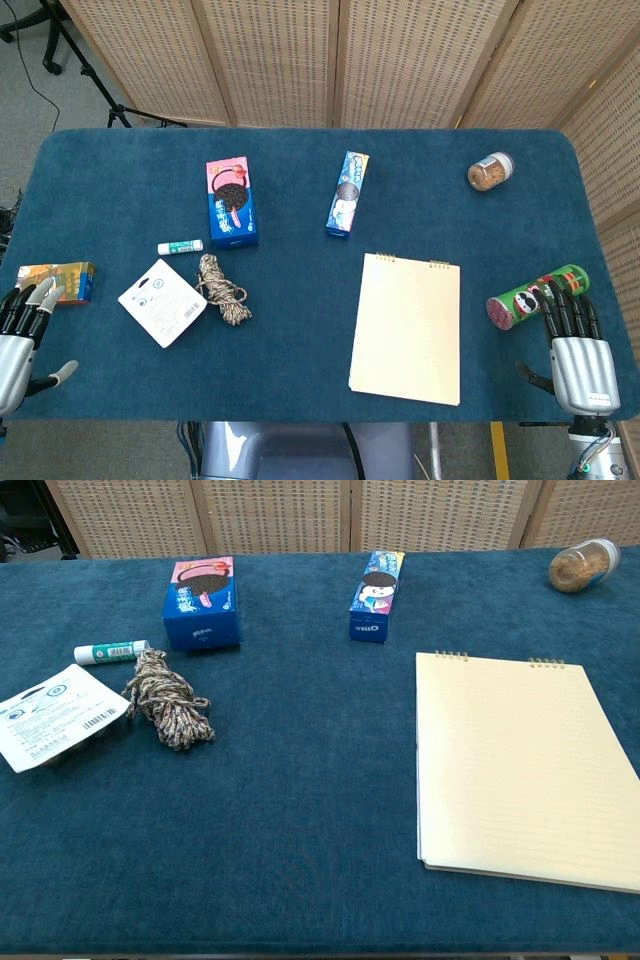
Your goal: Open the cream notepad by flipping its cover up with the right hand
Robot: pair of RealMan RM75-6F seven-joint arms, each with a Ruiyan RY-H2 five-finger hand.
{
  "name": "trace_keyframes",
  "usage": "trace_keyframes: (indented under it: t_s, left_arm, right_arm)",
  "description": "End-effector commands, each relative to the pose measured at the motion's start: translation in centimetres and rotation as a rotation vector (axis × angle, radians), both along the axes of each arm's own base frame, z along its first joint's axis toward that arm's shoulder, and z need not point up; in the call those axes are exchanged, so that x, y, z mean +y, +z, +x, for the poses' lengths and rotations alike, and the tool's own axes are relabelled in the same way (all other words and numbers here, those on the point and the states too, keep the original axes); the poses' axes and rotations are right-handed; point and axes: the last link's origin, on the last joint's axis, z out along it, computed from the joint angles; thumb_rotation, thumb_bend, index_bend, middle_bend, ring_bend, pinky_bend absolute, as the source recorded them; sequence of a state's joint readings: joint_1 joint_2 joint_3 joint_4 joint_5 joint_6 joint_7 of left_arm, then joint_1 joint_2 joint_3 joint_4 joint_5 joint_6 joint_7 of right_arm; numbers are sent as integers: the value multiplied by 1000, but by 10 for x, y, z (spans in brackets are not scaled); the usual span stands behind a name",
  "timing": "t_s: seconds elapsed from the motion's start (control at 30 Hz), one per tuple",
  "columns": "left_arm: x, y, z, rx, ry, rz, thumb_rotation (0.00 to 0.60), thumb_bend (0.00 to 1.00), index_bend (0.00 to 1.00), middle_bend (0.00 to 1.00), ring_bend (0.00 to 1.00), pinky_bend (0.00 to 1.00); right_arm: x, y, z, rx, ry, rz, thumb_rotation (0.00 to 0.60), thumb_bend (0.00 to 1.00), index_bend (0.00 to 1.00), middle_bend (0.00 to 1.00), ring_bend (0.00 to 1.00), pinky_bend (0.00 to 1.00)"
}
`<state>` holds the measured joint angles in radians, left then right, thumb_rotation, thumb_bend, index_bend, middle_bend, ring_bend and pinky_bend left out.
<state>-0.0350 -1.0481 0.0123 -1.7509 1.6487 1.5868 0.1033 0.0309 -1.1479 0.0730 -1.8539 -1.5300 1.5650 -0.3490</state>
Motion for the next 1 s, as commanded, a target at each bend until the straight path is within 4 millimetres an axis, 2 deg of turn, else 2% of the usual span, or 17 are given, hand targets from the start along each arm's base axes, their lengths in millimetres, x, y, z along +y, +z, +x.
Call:
trace_keyframes:
  t_s: [0.03, 0.17, 0.4, 0.5, 0.77, 1.0]
  left_arm:
    - [0, 0, 0, -1, 0, -1, 600, 0, 0, 0, 0, 0]
    - [0, 1, -1, -3, 3, -1, 600, 0, 0, 0, 0, 0]
    - [-1, 1, 0, -7, -4, 0, 600, 0, 0, 0, 0, 0]
    - [1, 0, -1, -1, 2, -4, 600, 0, 0, 0, 0, 0]
    - [3, -2, -1, 6, 10, -8, 600, 0, 0, 0, 0, 0]
    - [5, -4, -2, 9, 21, -16, 600, 0, 0, 0, 0, 0]
  right_arm:
    - [0, -1, 0, -2, 2, 5, 600, 0, 0, 0, 0, 0]
    - [-1, -2, 0, -8, 12, 19, 600, 0, 8, 0, 0, 0]
    - [1, -19, 5, -37, 100, 119, 600, 0, 134, 0, 0, 0]
    - [2, -33, 4, -9, 130, 181, 600, 0, 179, 0, 0, 0]
    - [9, -79, -4, 86, 161, 368, 600, 0, 221, 0, 0, 0]
    - [12, -98, -7, 107, 203, 391, 600, 0, 281, 0, 0, 0]
